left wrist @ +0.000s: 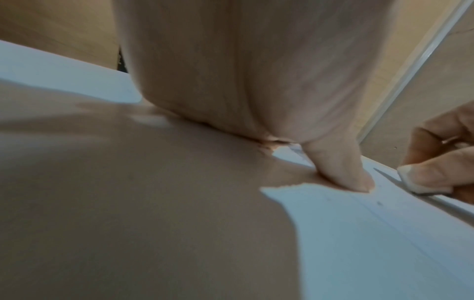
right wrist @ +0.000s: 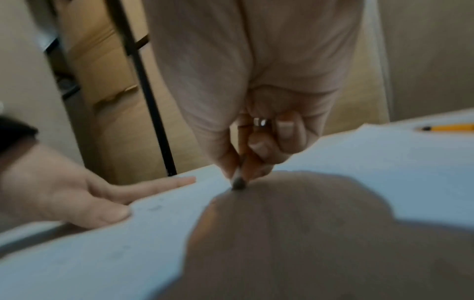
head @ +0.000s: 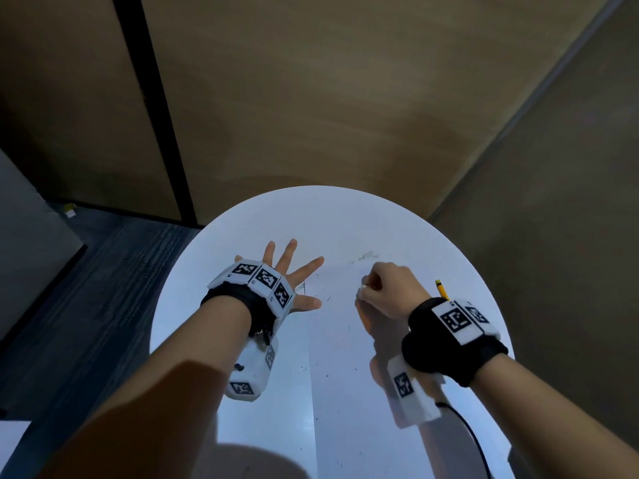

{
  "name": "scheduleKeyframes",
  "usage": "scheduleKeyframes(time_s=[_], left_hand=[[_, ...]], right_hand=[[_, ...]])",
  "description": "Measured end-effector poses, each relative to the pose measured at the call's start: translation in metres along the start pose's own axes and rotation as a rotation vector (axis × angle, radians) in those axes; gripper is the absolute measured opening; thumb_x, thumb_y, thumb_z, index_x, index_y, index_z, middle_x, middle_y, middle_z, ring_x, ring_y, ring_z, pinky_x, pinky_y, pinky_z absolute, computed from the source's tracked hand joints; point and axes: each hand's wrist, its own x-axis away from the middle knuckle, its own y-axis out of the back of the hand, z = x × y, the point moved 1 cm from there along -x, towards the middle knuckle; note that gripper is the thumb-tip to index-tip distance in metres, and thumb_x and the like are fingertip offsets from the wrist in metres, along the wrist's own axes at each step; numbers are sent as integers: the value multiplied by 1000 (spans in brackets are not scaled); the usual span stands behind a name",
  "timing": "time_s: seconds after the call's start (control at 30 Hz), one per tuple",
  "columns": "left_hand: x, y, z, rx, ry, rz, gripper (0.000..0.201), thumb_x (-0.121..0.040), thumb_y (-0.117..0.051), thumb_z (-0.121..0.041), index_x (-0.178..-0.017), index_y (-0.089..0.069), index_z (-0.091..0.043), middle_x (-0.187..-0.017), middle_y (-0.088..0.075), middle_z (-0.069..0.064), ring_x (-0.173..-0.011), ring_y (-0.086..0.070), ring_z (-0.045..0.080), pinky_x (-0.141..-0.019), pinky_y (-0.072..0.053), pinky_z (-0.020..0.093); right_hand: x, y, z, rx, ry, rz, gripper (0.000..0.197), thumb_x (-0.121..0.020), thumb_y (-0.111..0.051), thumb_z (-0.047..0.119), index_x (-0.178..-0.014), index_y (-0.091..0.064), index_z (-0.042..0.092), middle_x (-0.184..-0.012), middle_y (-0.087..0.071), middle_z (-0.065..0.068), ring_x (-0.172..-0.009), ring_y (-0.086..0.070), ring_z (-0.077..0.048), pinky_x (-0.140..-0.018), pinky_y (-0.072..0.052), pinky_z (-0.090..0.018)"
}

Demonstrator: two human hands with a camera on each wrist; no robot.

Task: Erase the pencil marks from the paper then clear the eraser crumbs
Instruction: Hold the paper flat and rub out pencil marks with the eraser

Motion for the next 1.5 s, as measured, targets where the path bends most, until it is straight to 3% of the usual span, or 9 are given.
scheduleKeyframes(time_s=[0.1,0.3,0.5,0.67,0.9,1.1,1.27,1.43,1.5], left_hand=[[2,0,-1,-9,8,2,75,-75,-25,-85,-129,23,-66,-150,36,-12,-142,24,28,-104,-1,71],[6,3,-3,14,18,-1,72,-79,-26,-82,-132,20,-64,-151,34,-12,-143,23,27,-105,-2,70],[2,17,-23,-57,24,6,71,-91,-38,-63,-143,9,-53,-155,26,3,-143,20,32,-105,3,68],[3,30,-63,-119,-121,-30,71,-92,-48,-53,-148,-6,-45,-156,25,-5,-143,23,26,-105,9,67],[-4,34,-75,-77,-166,81,89,-87,-55,-56,-151,3,-34,-159,14,-4,-146,9,28,-109,-3,66],[-4,28,-69,-50,-134,67,86,-87,-52,-60,-148,6,-44,-157,19,-7,-144,16,31,-109,-1,64],[-5,24,-65,-46,-134,56,85,-85,-49,-64,-146,7,-47,-156,23,-9,-144,18,31,-109,1,63],[-5,25,-66,-44,-138,59,85,-85,-49,-64,-146,8,-47,-156,23,-8,-144,19,30,-110,2,63],[-5,24,-65,-36,-142,58,85,-85,-49,-65,-146,7,-49,-156,23,-9,-144,19,30,-110,2,63]], right_hand=[[-7,9,-13,-169,-118,-103,11,-89,-56,16,-82,-50,10,-84,-54,-5,-82,-51,-23,-67,-39,-28],[3,16,-35,-833,-334,-106,33,-91,-52,0,-62,-40,8,-60,-48,-11,-41,-50,-13,-39,-39,-15],[-3,6,-37,-708,-273,-90,25,-89,-57,9,-67,-46,12,-71,-59,-13,-58,-52,-20,-54,-40,-24],[-7,2,-38,-553,-259,-135,22,-85,-59,16,-66,-49,13,-78,-62,-8,-76,-55,-24,-67,-39,-25],[-10,15,-23,-308,-113,-57,15,-86,-62,20,-79,-50,13,-79,-55,2,-79,-50,-16,-54,-33,-18],[-20,14,-6,-93,16,-53,11,-89,-55,18,-84,-49,11,-96,-61,-10,-82,-48,-18,-63,-35,-24],[-13,22,-7,17,92,147,13,-83,-63,18,-76,-53,14,-69,-52,5,-65,-48,-9,-51,-32,-17],[-16,17,-9,-100,78,-57,12,-86,-59,18,-79,-53,10,-80,-56,-1,-78,-49,-16,-54,-33,-14],[-9,11,-12,-91,96,-22,17,-86,-58,17,-72,-49,13,-76,-53,1,-76,-48,-16,-53,-31,-14]])
